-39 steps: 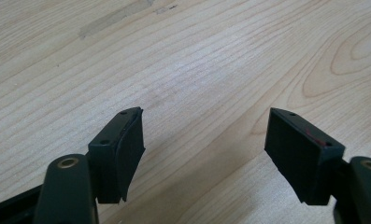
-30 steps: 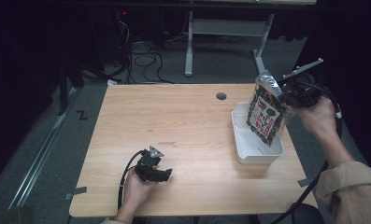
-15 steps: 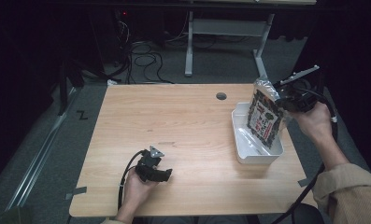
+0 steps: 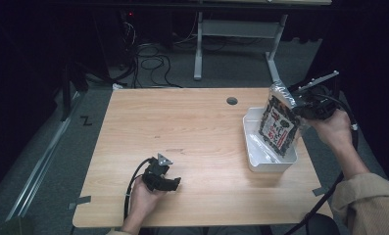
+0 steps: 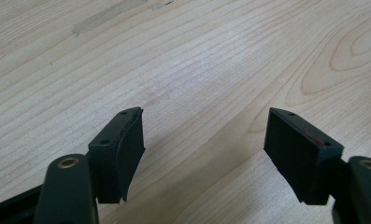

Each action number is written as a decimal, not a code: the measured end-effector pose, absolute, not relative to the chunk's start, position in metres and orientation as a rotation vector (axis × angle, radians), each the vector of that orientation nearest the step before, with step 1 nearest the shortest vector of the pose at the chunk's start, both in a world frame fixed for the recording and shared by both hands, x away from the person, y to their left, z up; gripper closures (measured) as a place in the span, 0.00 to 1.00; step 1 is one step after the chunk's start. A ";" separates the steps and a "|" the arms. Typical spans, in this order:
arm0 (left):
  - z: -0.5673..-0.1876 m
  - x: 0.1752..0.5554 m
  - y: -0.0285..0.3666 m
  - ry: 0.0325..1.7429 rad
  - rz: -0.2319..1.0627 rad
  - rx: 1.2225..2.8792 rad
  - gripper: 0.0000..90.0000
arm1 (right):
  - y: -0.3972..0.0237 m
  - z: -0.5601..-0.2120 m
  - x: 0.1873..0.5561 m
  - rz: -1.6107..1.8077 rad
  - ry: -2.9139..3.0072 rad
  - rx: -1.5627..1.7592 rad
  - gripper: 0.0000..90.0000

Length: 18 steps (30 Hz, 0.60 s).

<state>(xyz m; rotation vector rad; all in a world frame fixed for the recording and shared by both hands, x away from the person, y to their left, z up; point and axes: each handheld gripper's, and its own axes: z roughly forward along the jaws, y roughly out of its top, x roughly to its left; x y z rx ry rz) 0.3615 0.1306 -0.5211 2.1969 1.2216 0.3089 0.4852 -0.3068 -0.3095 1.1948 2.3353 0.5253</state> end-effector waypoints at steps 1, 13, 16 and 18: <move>-0.521 0.362 0.131 1.222 0.308 2.196 0.32 | -0.308 -0.310 0.485 0.515 2.331 1.192 0.94; -0.521 0.362 0.131 1.223 0.308 2.198 0.32 | -0.314 -0.313 0.485 0.506 2.318 1.193 0.86; -0.521 0.361 0.131 1.222 0.311 2.198 0.33 | -0.314 -0.311 0.484 0.523 2.310 1.197 0.83; -0.521 0.361 0.131 1.221 0.311 2.199 0.33 | -0.314 -0.310 0.483 0.537 2.304 1.202 0.81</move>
